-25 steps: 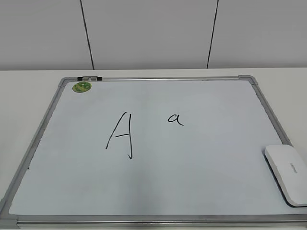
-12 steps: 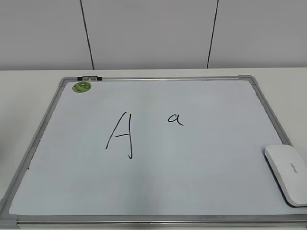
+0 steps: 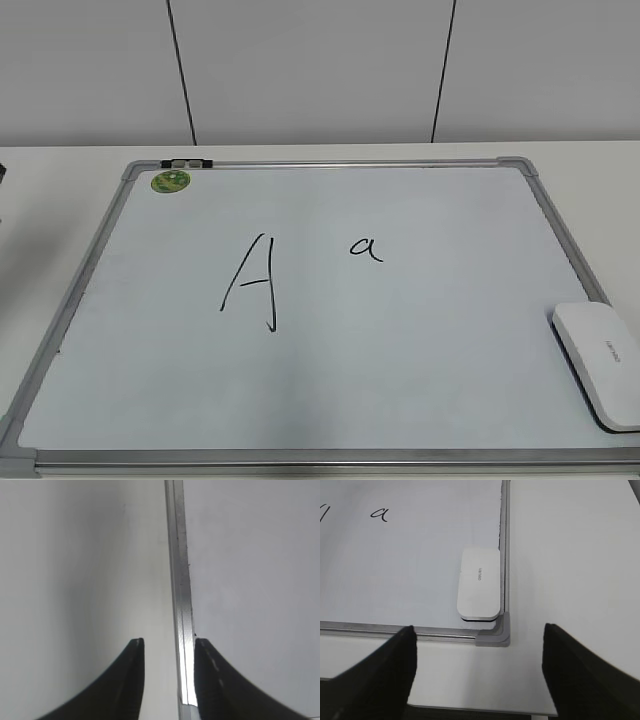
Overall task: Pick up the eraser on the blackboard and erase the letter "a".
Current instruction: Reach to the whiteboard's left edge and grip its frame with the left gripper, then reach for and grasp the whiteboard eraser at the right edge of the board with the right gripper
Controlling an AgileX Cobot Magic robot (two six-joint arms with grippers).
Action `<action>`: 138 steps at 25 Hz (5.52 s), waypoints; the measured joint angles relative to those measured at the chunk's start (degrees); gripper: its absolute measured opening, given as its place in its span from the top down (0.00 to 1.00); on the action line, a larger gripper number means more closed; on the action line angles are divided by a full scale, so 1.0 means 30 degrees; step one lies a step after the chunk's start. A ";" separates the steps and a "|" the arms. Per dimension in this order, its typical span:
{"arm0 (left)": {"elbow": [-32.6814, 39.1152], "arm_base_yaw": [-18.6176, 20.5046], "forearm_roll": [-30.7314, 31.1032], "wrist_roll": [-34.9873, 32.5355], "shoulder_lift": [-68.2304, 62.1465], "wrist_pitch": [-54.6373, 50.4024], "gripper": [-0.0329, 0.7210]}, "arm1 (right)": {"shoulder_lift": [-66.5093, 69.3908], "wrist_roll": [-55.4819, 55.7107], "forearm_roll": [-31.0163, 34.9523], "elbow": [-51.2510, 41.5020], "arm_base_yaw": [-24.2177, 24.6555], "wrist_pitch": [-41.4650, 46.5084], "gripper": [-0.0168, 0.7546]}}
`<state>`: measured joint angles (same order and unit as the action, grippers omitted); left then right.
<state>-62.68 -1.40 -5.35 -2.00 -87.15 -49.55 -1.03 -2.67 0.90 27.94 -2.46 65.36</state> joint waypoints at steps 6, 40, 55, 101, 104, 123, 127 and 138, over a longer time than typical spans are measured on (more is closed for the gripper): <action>-0.2506 0.0000 -0.0434 0.0000 -0.2494 -0.1318 0.63 | 0.0000 0.0000 0.0000 0.0000 0.0000 0.0000 0.23; -0.7538 0.0000 -0.0360 0.0000 -1.0903 -0.0895 0.63 | 0.0000 0.0000 0.0156 0.0000 0.0000 0.0000 0.23; -0.7733 0.0000 -0.0848 0.0000 -1.2047 -0.1003 0.63 | 0.0000 0.0000 0.0156 0.0000 0.0000 0.0000 0.23; -0.7882 -0.0028 -0.1657 0.0040 -1.2321 -0.1205 0.91 | 1.5067 0.0281 0.1293 0.3881 -0.0248 -0.1533 0.23; -0.7882 -0.0028 -0.1624 0.0040 -1.2321 -0.1205 0.91 | 1.7496 0.0325 0.1551 0.4755 -0.0248 -0.1533 0.23; -0.7894 -0.0028 -0.1586 0.0040 -1.2321 -0.1293 0.91 | 2.9128 0.0742 0.0758 0.7390 -0.0248 -0.4755 0.11; -0.7894 -0.0028 -0.1586 0.0040 -1.2321 -0.1293 0.90 | 3.0429 0.1345 0.0130 0.7390 -0.0248 -0.5423 0.11; -0.7894 -0.0028 -0.1586 0.0040 -1.2321 -0.1302 0.90 | 3.2324 0.1889 -0.0299 0.7669 -0.0248 -0.6745 0.11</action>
<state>-86.36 -1.48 -10.11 -1.88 -124.12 -53.46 95.95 2.99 0.00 50.95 -3.21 45.12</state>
